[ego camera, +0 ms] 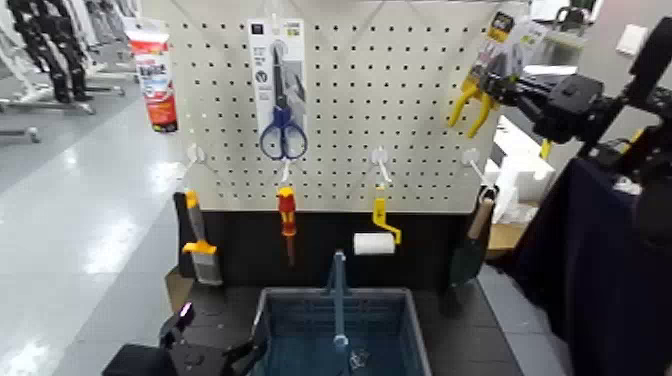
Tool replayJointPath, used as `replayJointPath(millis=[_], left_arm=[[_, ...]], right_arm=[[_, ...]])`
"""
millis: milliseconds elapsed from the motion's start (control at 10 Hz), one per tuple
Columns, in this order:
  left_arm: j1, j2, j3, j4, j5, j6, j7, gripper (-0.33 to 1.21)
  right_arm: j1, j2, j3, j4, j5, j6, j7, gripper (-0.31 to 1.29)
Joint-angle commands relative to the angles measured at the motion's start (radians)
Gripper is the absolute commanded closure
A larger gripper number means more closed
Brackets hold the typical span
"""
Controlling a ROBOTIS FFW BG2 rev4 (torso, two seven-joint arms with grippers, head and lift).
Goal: Put the yellow pliers into the crate.
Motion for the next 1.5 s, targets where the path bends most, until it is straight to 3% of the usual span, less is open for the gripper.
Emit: replayJointPath(millis=[100, 500, 1100, 1500], left_arm=[[0.001, -0.001, 0.0, 0.0, 0.0, 0.002, -0.001, 0.13], [0.001, -0.001, 0.002, 0.0, 0.003, 0.003, -0.001, 0.13], [0.004, 0.001, 0.006, 0.0, 0.006, 0.006, -0.001, 0.13], [0.001, 0.016, -0.005, -0.003, 0.009, 0.011, 0.004, 0.13]], right_arm=[[-0.001, -0.002, -0.002, -0.002, 0.0, -0.001, 0.0, 1.05], [-0.01, -0.008, -0.016, -0.039, 0.014, 0.013, 0.0, 1.05], [-0.013, -0.029, -0.045, -0.192, 0.026, 0.085, 0.003, 1.05], [0.057, -0.011, -0.083, -0.278, 0.006, 0.11, -0.004, 1.05]])
